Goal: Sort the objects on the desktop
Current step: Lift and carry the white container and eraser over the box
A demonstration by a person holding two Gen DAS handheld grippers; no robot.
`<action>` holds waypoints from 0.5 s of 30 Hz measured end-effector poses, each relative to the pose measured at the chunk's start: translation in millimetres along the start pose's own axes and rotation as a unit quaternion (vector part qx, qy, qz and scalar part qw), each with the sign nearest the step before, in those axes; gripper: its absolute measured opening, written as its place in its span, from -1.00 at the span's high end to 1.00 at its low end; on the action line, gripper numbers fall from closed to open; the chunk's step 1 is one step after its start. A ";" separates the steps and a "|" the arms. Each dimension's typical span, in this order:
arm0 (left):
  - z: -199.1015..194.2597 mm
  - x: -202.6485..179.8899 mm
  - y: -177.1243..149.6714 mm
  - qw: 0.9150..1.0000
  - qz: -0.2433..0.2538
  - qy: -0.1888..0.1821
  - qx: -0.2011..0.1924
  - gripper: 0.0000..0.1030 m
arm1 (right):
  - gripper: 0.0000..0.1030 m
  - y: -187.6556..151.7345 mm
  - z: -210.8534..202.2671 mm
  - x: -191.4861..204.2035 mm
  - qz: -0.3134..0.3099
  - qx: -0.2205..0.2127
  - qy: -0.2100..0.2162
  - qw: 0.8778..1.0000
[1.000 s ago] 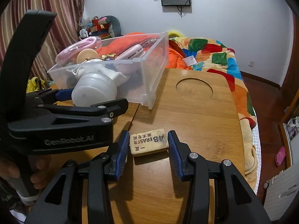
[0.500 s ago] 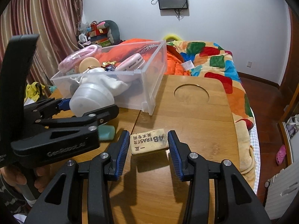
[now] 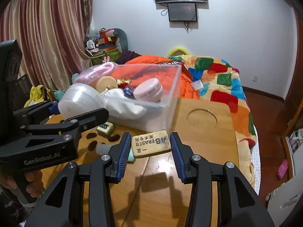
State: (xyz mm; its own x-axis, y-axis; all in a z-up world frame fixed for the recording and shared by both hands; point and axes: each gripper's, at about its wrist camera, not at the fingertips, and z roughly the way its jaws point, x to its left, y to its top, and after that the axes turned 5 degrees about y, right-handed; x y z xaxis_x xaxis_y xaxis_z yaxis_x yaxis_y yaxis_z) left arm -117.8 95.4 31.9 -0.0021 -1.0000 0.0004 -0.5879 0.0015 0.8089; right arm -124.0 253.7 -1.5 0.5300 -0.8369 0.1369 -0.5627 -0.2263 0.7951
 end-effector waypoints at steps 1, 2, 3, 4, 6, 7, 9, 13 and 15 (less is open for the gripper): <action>-1.7 2.2 0.5 1.000 -0.001 0.002 -0.003 -0.36 | 0.25 2.8 0.3 1.4 -0.002 -0.002 0.001 1.000; -3.4 3.4 -0.1 1.000 -0.002 0.003 -0.004 -0.36 | 0.25 6.1 0.2 2.7 -0.001 -0.005 0.003 1.000; -4.0 5.1 0.0 1.000 -0.003 0.005 -0.005 -0.36 | 0.25 8.3 0.5 4.1 -0.001 -0.007 0.006 1.000; -4.4 7.3 0.2 1.000 -0.004 0.006 -0.006 -0.36 | 0.25 10.4 0.5 5.3 -0.001 -0.009 0.008 1.000; -5.7 12.2 0.4 1.000 -0.008 0.007 -0.009 -0.36 | 0.25 14.6 1.2 7.8 -0.001 -0.012 0.010 1.000; -6.7 14.9 0.2 1.000 -0.010 0.006 -0.010 -0.36 | 0.25 16.5 1.7 9.2 -0.001 -0.013 0.012 1.000; -7.7 20.6 0.1 1.000 -0.016 0.004 -0.012 -0.36 | 0.25 19.2 2.8 12.2 -0.003 -0.014 0.014 1.000; -7.9 28.7 0.7 1.000 -0.027 -0.002 -0.012 -0.36 | 0.25 25.4 6.7 20.4 -0.012 -0.015 0.014 1.000; -7.8 31.3 2.9 1.000 -0.028 -0.004 -0.014 -0.36 | 0.25 27.8 9.4 22.5 -0.013 -0.017 0.015 1.000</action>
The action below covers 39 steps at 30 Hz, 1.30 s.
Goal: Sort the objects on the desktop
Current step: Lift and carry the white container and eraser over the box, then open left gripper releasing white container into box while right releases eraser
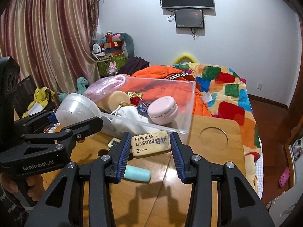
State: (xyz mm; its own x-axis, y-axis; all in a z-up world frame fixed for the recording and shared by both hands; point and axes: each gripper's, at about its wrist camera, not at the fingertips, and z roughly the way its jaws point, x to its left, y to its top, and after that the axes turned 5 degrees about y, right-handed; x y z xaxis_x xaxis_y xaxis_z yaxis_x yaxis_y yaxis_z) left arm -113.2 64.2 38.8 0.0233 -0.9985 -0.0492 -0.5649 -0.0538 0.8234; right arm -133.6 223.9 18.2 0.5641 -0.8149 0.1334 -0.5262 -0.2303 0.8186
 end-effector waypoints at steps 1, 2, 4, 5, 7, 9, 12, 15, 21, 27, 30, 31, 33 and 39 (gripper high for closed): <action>-0.8 1.0 1.4 1.000 0.001 0.001 -0.003 -0.36 | 0.25 0.9 1.4 0.9 0.001 -0.001 0.001 1.000; -1.3 2.6 2.9 1.000 0.002 0.002 -0.005 -0.36 | 0.25 2.3 3.1 1.2 0.002 -0.001 0.002 1.000; -1.7 3.7 5.9 1.000 0.002 0.001 -0.008 -0.36 | 0.25 4.5 6.7 1.4 0.004 -0.002 0.005 1.000; -1.4 4.6 7.2 1.000 -0.001 0.003 -0.009 -0.36 | 0.25 5.6 8.3 0.3 0.005 -0.002 0.006 1.000; 0.5 6.3 9.9 1.000 -0.006 -0.002 -0.008 -0.36 | 0.25 8.6 10.6 0.7 0.004 -0.004 0.007 1.000; 3.5 6.8 12.5 1.000 -0.009 -0.007 -0.005 -0.36 | 0.25 11.6 11.8 0.2 0.002 -0.007 0.013 1.000; 7.9 7.1 18.4 1.000 -0.011 -0.010 -0.003 -0.36 | 0.25 17.5 15.0 -1.1 -0.001 -0.010 0.013 1.000; 12.2 6.3 21.9 1.000 -0.009 -0.005 -0.003 -0.36 | 0.25 22.5 18.4 -5.0 -0.003 -0.011 0.014 1.000; 22.7 5.2 29.7 1.000 -0.001 0.000 -0.001 -0.36 | 0.25 28.1 29.9 -17.8 0.003 -0.007 0.008 1.000; 43.5 10.4 37.0 1.000 -0.001 0.007 0.005 -0.36 | 0.25 31.2 46.1 -31.6 0.021 0.007 0.013 1.000; 51.3 12.4 38.0 1.000 0.000 0.006 0.008 -0.36 | 0.25 31.9 52.1 -34.2 0.023 0.012 0.011 1.000; 51.7 12.4 36.6 1.000 0.002 0.008 0.007 -0.36 | 0.25 31.8 53.6 -35.1 0.024 0.013 0.011 1.000; 53.4 11.8 37.2 1.000 0.008 0.009 0.006 -0.36 | 0.25 31.4 57.8 -35.6 0.023 0.018 0.011 1.000; 57.8 7.6 40.1 1.000 0.028 0.012 0.004 -0.36 | 0.23 29.7 67.5 -33.4 0.022 0.026 0.010 0.999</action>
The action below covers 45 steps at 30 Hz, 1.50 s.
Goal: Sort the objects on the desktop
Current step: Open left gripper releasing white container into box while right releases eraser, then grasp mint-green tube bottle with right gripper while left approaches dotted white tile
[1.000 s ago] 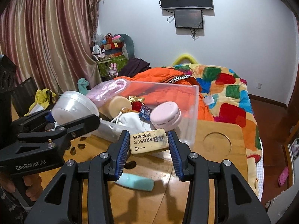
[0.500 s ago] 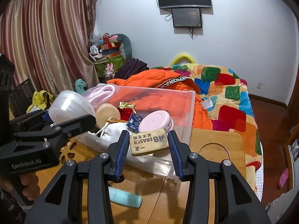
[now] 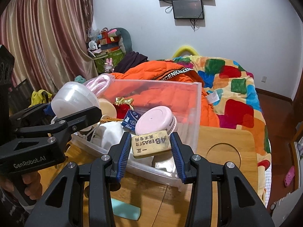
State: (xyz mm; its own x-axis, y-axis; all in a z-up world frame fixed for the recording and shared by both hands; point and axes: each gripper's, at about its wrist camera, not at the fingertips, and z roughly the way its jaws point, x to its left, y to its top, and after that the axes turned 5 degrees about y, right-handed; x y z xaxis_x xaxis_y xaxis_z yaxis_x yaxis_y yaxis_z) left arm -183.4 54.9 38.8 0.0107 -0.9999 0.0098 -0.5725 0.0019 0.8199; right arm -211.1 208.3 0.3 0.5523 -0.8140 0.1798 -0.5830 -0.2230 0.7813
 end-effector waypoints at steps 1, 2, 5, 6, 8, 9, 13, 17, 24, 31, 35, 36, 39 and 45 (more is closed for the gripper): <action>0.9 -0.9 0.8 1.000 0.003 0.002 -0.001 -0.36 | 0.23 -0.5 0.0 1.5 -0.003 -0.002 -0.004 1.000; 1.0 -0.8 1.5 1.000 0.003 0.003 -0.001 -0.36 | 0.23 -0.6 0.6 2.4 -0.005 -0.003 -0.006 1.000; 4.2 1.1 5.6 1.000 -0.004 0.003 0.004 -0.37 | 0.23 0.7 3.9 5.2 -0.011 0.000 -0.012 1.000; 4.6 2.4 6.1 1.000 -0.006 0.003 0.006 -0.39 | 0.23 1.3 4.9 7.0 -0.015 0.000 -0.015 1.000; 4.1 6.9 6.5 1.000 -0.013 0.000 0.008 -0.39 | 0.22 2.2 5.2 10.2 -0.021 -0.003 -0.021 1.000; 3.5 8.5 6.6 1.000 -0.015 -0.002 0.009 -0.39 | 0.21 2.9 5.1 11.0 -0.021 -0.005 -0.022 1.000; 0.0 13.5 6.9 1.000 -0.022 -0.011 0.012 -0.43 | -0.05 3.6 3.4 13.3 -0.022 -0.010 -0.033 0.999; -7.5 14.9 8.4 0.999 -0.027 -0.020 0.009 -0.44 | -0.20 4.1 -1.4 15.2 -0.021 -0.018 -0.046 0.999; -27.6 18.7 7.9 0.999 -0.032 -0.024 -0.008 -0.61 | -0.47 1.0 -12.4 16.7 -0.005 -0.023 -0.058 0.998; -44.7 27.0 2.0 0.999 -0.043 -0.016 -0.019 -0.75 | -0.65 -7.5 -25.8 26.2 0.007 -0.027 -0.072 0.997; -50.7 34.6 -6.1 0.999 -0.049 -0.006 -0.015 -0.81 | -0.80 -14.9 -33.9 32.6 0.017 -0.033 -0.082 0.996; -52.3 37.3 -8.5 0.999 -0.051 -0.007 -0.014 -0.82 | -0.86 -17.0 -35.2 34.0 0.018 -0.032 -0.085 0.996; -54.5 45.8 -18.0 0.998 -0.059 -0.003 -0.007 -0.83 | -1.00 -24.3 -38.9 39.6 0.024 -0.035 -0.098 0.994; -50.5 59.2 -43.9 0.997 -0.072 0.001 0.024 -0.84 | -1.00 -42.7 -40.6 54.5 0.025 -0.031 -0.111 0.993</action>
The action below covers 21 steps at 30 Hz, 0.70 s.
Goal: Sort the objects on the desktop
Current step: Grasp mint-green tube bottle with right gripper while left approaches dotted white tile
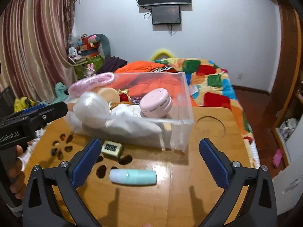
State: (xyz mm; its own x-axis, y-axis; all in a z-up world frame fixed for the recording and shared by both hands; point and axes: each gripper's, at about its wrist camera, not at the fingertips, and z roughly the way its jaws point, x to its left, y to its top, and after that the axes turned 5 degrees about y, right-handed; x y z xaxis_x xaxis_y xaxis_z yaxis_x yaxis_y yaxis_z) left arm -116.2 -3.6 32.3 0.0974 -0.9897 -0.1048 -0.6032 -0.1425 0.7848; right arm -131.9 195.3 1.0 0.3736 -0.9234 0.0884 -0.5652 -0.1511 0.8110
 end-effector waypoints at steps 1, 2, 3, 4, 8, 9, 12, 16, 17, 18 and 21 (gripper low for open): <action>1.4 2.3 -4.6 1.000 -0.002 0.000 0.006 -0.84 | -1.00 -3.8 -0.7 4.9 -0.010 -0.004 -0.014 1.000; 2.7 3.6 -8.4 1.000 -0.002 0.000 0.010 -0.84 | -1.00 -7.0 -0.8 9.8 -0.022 -0.006 -0.025 0.999; 3.8 4.9 -11.8 1.000 -0.003 0.000 0.014 -0.84 | -1.00 -10.7 -0.4 16.3 -0.040 -0.007 -0.034 0.999; 4.6 6.2 -15.3 1.000 -0.003 0.001 0.017 -0.84 | -1.00 -14.7 1.4 22.7 -0.056 -0.001 -0.038 0.998; 6.4 9.2 -29.4 1.000 0.000 0.008 0.027 -0.84 | -1.00 -28.7 9.8 38.4 -0.077 0.024 -0.035 0.996; 6.7 9.8 -31.8 1.000 0.000 0.009 0.028 -0.84 | -1.00 -32.3 11.9 38.7 -0.068 0.029 -0.023 0.997; 8.7 11.3 -39.3 0.999 0.003 0.011 0.035 -0.84 | -0.98 -38.1 21.4 31.9 -0.031 0.054 0.010 0.998; 11.3 12.8 -45.4 0.999 0.006 0.010 0.039 -0.84 | -0.85 -41.7 30.2 29.4 -0.026 0.064 -0.005 0.998; 11.9 12.6 -46.9 0.999 0.007 0.008 0.040 -0.84 | -0.82 -41.8 32.3 30.0 -0.031 0.066 -0.010 0.997; 13.1 12.6 -47.3 0.999 0.007 0.006 0.041 -0.84 | -0.79 -41.5 33.5 30.4 -0.032 0.068 -0.011 0.997; 17.9 10.7 -48.2 0.999 0.011 0.000 0.046 -0.84 | -0.57 -43.5 37.4 30.1 -0.031 0.079 -0.007 0.996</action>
State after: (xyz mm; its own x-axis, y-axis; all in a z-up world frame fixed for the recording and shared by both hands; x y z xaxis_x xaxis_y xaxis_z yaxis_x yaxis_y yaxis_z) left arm -100.2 -7.6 -17.5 0.0833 -0.9927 -0.0870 -0.6761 -0.1204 0.7269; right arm -123.6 160.9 -53.2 0.4015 -0.9153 0.0325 -0.6504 -0.2600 0.7137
